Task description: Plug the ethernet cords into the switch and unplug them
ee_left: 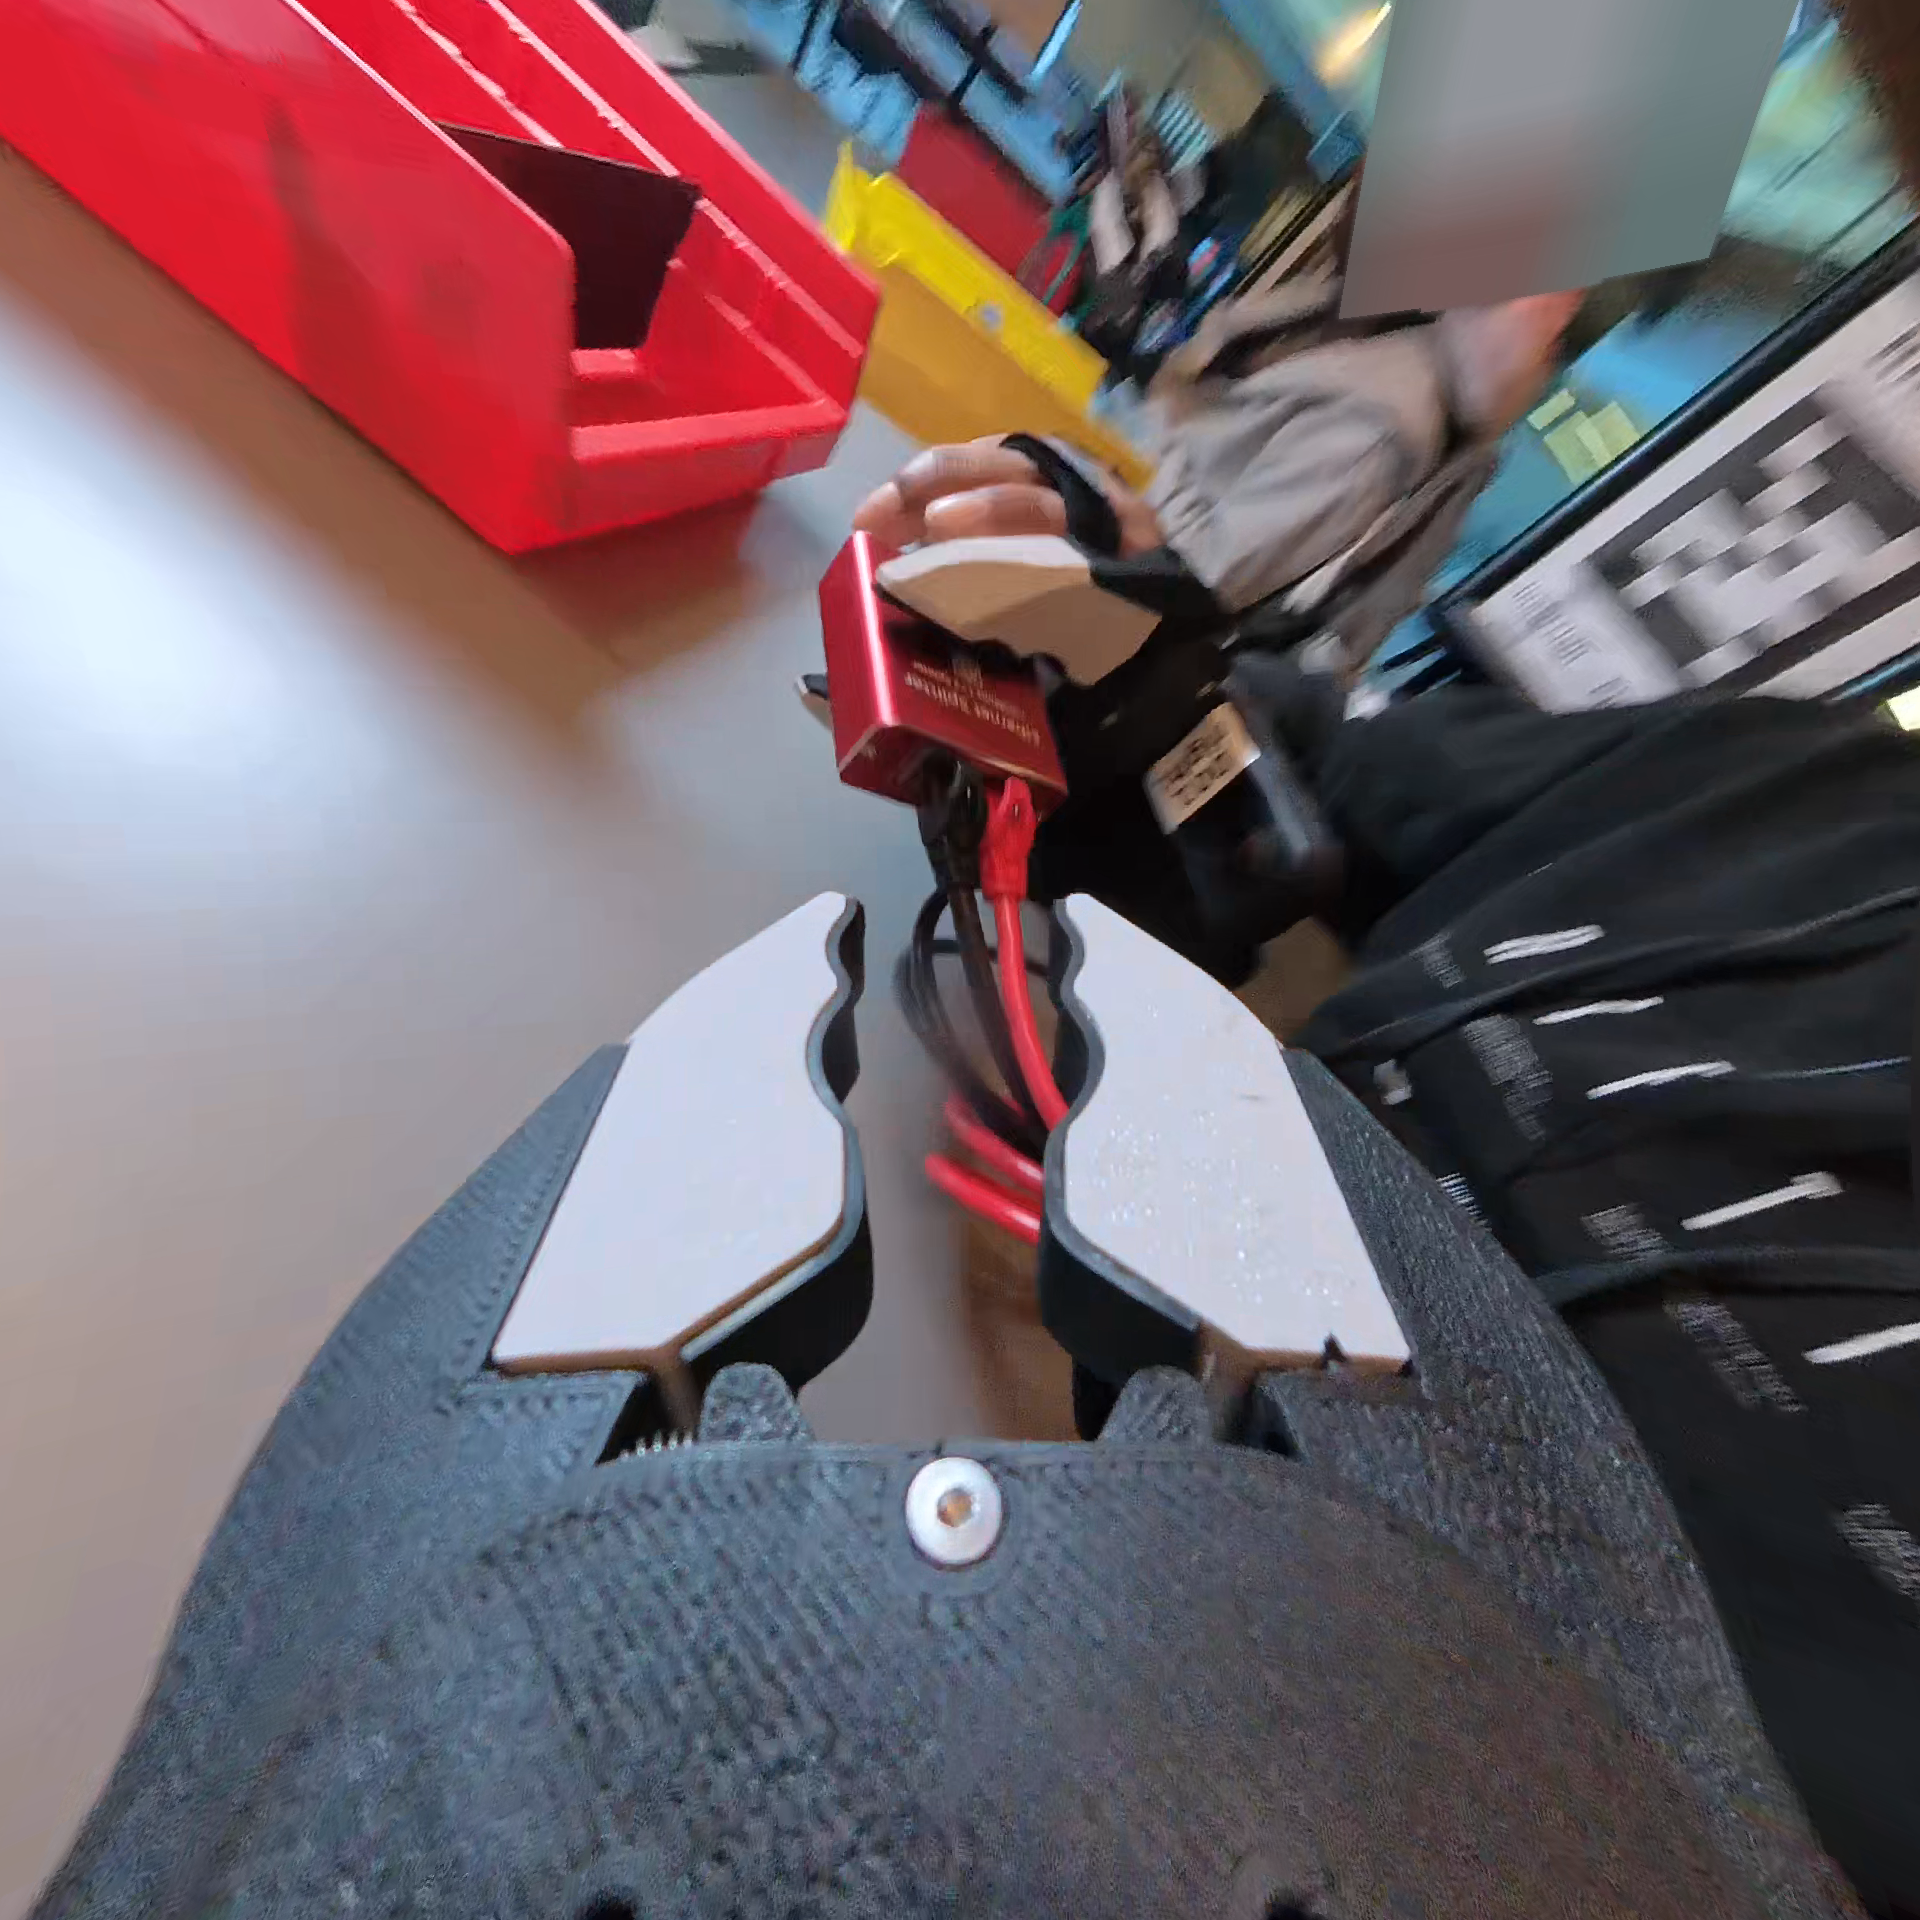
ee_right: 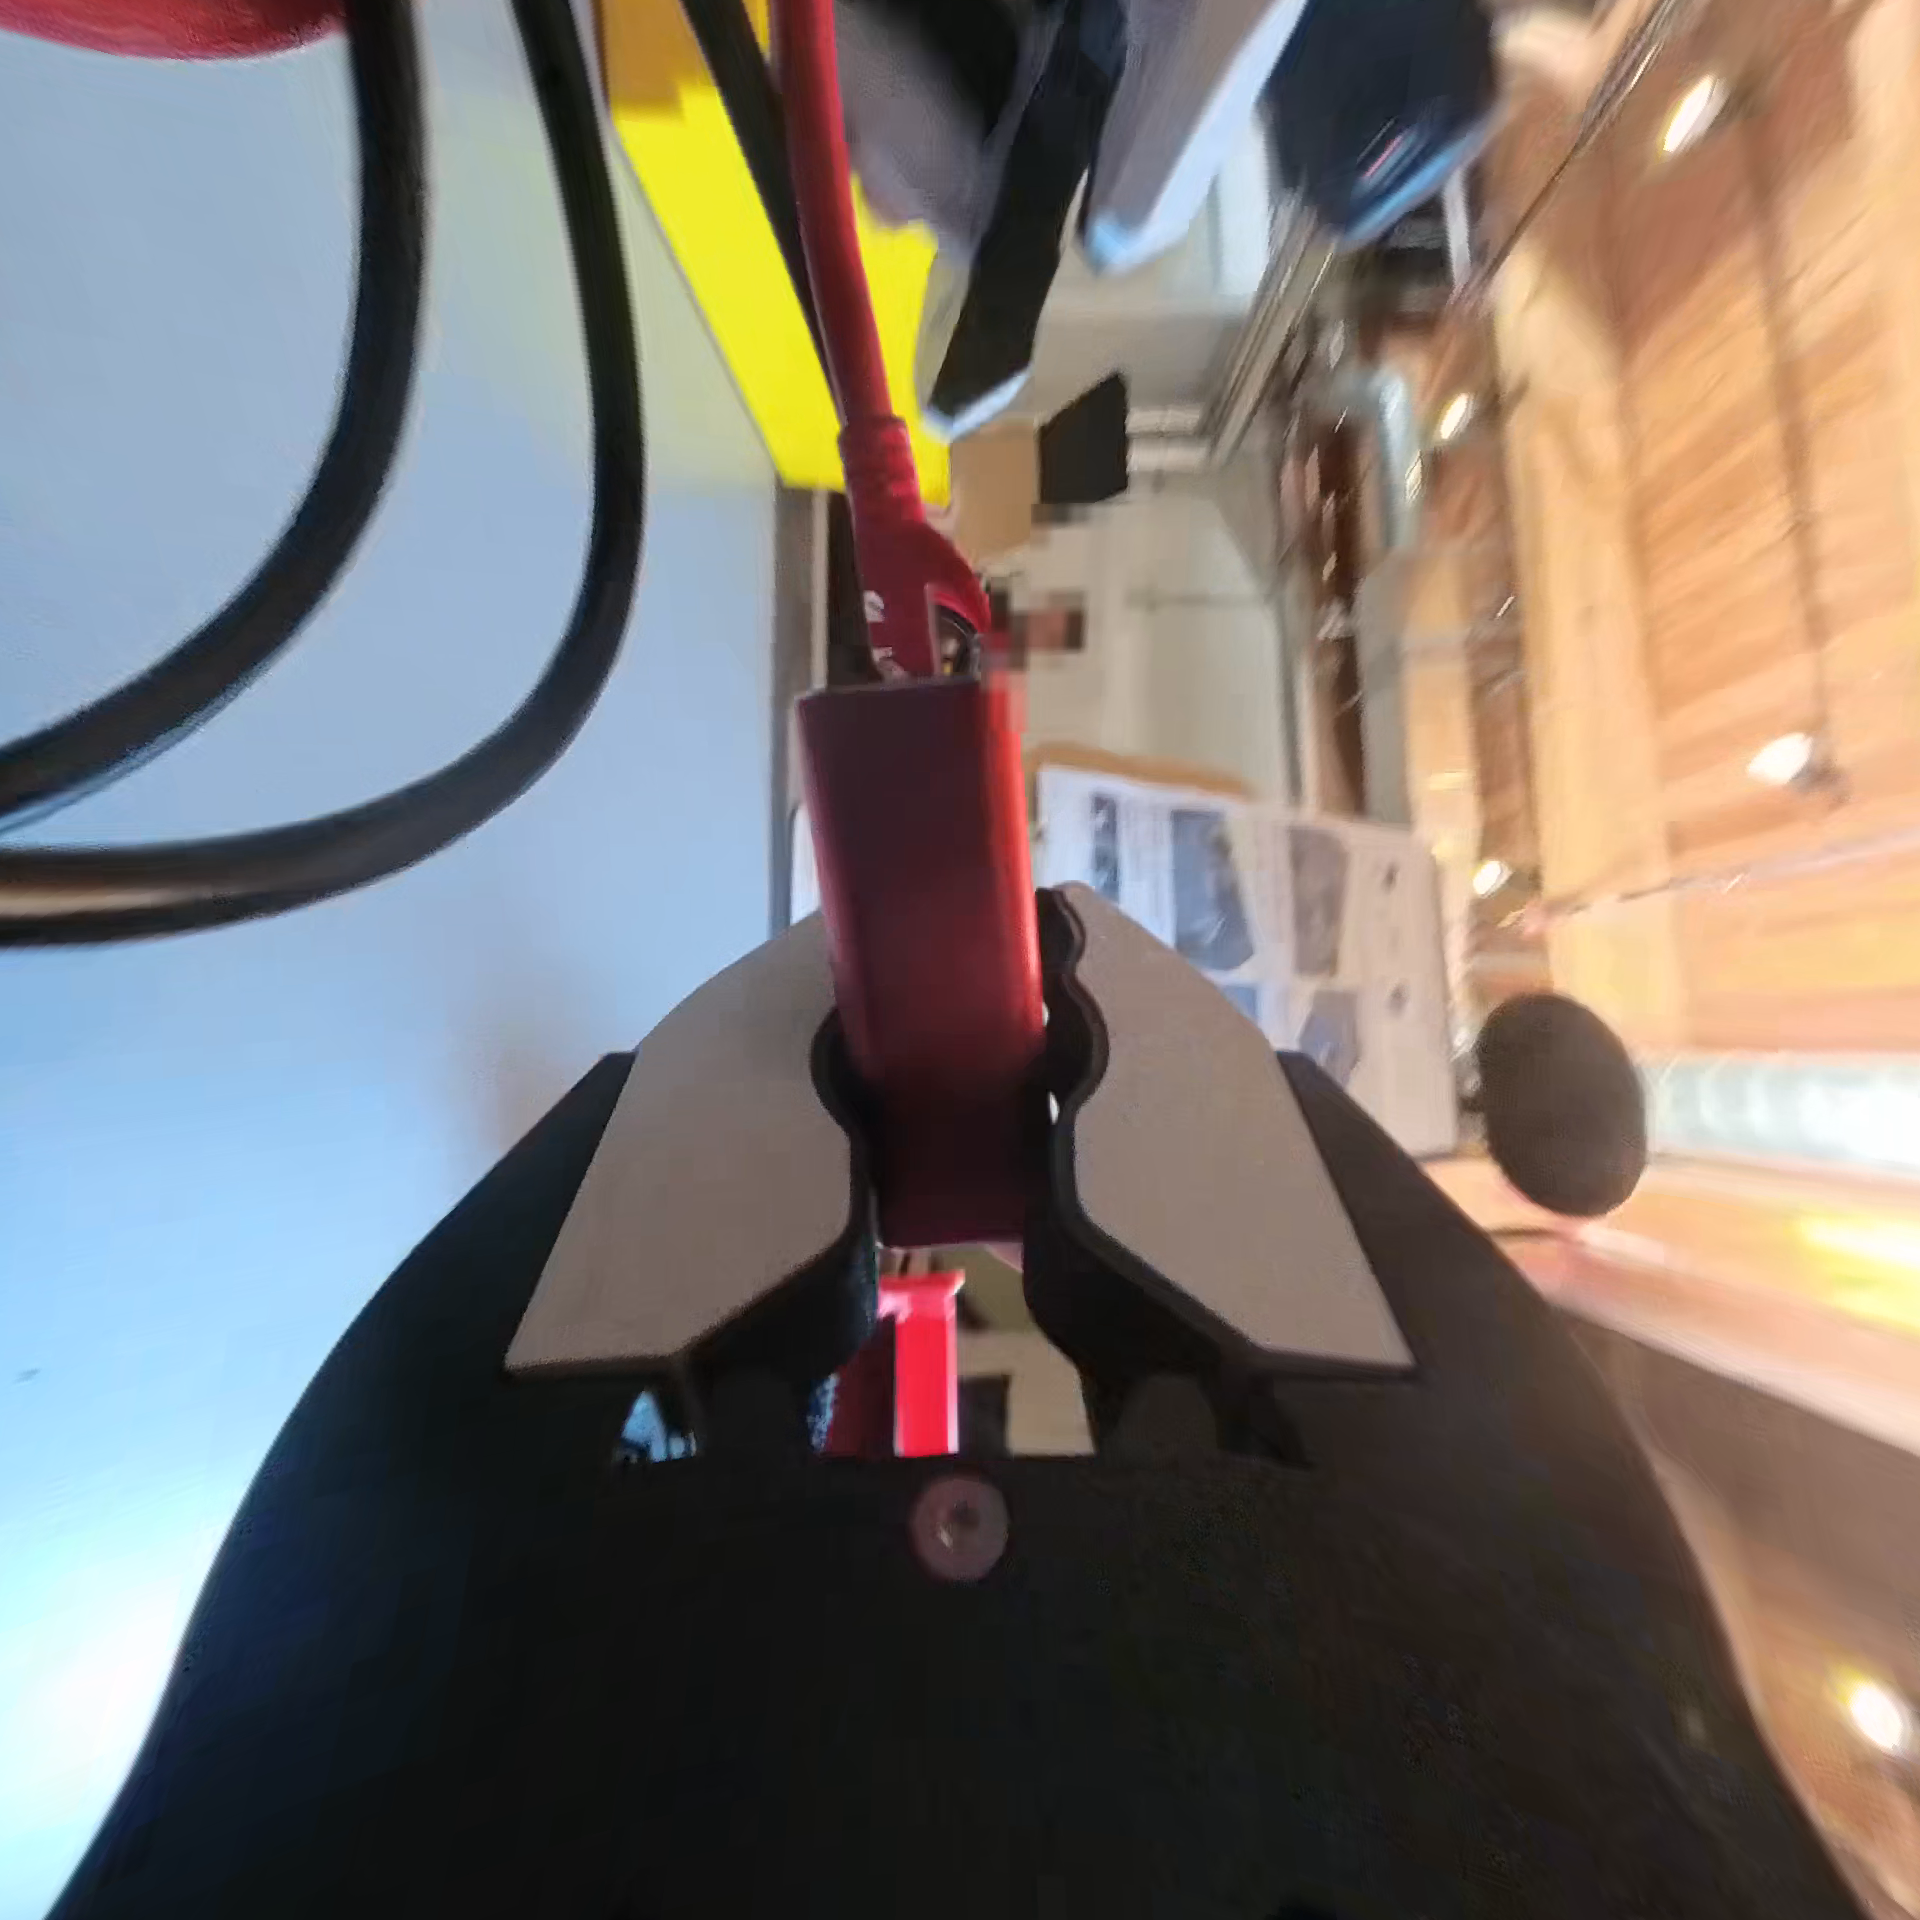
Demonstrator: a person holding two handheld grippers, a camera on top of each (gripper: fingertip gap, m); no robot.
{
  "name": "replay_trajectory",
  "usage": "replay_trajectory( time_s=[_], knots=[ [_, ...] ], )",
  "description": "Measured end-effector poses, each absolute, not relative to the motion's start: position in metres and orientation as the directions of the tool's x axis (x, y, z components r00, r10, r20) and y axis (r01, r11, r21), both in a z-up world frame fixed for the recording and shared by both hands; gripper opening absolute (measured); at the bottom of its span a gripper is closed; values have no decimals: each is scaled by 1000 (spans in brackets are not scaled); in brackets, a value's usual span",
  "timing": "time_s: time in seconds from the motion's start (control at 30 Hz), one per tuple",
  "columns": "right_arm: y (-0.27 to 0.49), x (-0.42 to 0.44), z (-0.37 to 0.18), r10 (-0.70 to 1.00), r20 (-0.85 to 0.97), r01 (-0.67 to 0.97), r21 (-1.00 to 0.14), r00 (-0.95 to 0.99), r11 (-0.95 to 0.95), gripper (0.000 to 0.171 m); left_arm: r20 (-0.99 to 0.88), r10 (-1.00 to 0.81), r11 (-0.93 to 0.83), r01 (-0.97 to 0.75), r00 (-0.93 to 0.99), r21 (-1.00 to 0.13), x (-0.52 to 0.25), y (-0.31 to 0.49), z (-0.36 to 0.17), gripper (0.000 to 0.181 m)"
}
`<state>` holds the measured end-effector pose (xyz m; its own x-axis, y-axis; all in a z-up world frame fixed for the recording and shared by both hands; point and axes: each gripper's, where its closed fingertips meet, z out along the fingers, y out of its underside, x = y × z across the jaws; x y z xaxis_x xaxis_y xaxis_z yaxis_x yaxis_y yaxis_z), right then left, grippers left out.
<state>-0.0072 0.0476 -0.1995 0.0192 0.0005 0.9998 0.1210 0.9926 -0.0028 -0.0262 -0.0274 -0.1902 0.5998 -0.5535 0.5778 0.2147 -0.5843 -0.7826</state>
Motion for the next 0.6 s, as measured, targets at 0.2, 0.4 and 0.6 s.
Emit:
replay_trajectory(
  time_s=[0.2,0.4,0.6],
  knots=[
    [19,-24,-175,-126,991,-28,127,37,991,30,742,-625,-673,313,243,-670,10,-31,-182,24],
    [20,-36,-164,-88,996,15,88,28,996,34,717,-621,-628,345,317,-697,-1,-32,-182,22],
    [12,-51,-157,-103,993,0,103,58,995,36,715,-618,-618,358,327,-699,8,-33,-184,28]
  ],
)
